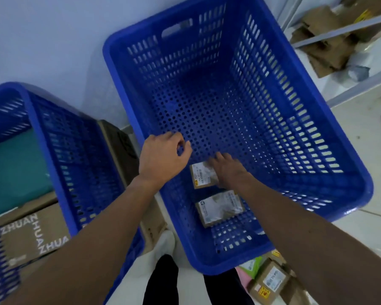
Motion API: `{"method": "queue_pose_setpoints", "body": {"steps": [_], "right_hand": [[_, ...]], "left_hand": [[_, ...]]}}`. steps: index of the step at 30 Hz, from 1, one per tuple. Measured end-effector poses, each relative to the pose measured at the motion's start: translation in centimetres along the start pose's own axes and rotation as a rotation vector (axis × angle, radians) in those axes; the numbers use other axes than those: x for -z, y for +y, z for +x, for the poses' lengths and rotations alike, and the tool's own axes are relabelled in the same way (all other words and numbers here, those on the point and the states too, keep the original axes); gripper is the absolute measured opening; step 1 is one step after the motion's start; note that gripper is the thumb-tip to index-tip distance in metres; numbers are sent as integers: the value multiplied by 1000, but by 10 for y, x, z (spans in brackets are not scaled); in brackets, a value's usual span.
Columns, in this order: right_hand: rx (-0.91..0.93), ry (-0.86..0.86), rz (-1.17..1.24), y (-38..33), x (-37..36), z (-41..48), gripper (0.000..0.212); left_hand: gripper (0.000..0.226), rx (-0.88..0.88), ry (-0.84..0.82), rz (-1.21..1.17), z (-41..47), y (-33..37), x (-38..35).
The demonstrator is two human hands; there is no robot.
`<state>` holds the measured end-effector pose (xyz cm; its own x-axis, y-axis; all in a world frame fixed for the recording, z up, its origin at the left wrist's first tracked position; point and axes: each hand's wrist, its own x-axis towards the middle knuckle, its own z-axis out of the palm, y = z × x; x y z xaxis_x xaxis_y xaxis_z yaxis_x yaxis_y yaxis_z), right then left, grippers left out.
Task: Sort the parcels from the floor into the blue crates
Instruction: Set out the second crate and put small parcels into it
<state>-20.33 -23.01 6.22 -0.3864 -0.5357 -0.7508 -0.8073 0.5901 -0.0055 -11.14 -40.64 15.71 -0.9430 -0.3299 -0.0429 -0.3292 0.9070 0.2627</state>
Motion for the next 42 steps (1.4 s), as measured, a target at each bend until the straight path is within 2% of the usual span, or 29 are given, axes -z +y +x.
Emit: {"method": "queue_pose_setpoints", "body": {"steps": [8,13,16,19,22,25,34,38,42], "right_hand": [[71,-158,-14,-22,-32,27,84],[34,-191,84,-17,-36,36,78],[-159,-198,162,-17,-40,38,83],[-345,-266,312,-11,-46,38,98],[-319,-355,442,-5,-51,36,109],[-281,-373,539,-4,-56,31,110],[-291,-308,725,-1,-60,21,109],[-314,-298,706,4,-54,7,114],[-306,-231,679,7,-43,-26,103]], "left_hand": [[38,17,9,-9,1,-2,-2],[38,13,22,-19,1,-2,-3],[37,16,28,-30,1,-2,-4],[35,9,44,-35,1,-2,-5],[34,7,47,-40,0,-1,-5],[33,5,55,-42,0,0,-4],[34,0,66,-39,0,-2,-6],[37,-25,74,-35,1,-3,-7],[38,-49,32,39,1,-4,-6]]}}
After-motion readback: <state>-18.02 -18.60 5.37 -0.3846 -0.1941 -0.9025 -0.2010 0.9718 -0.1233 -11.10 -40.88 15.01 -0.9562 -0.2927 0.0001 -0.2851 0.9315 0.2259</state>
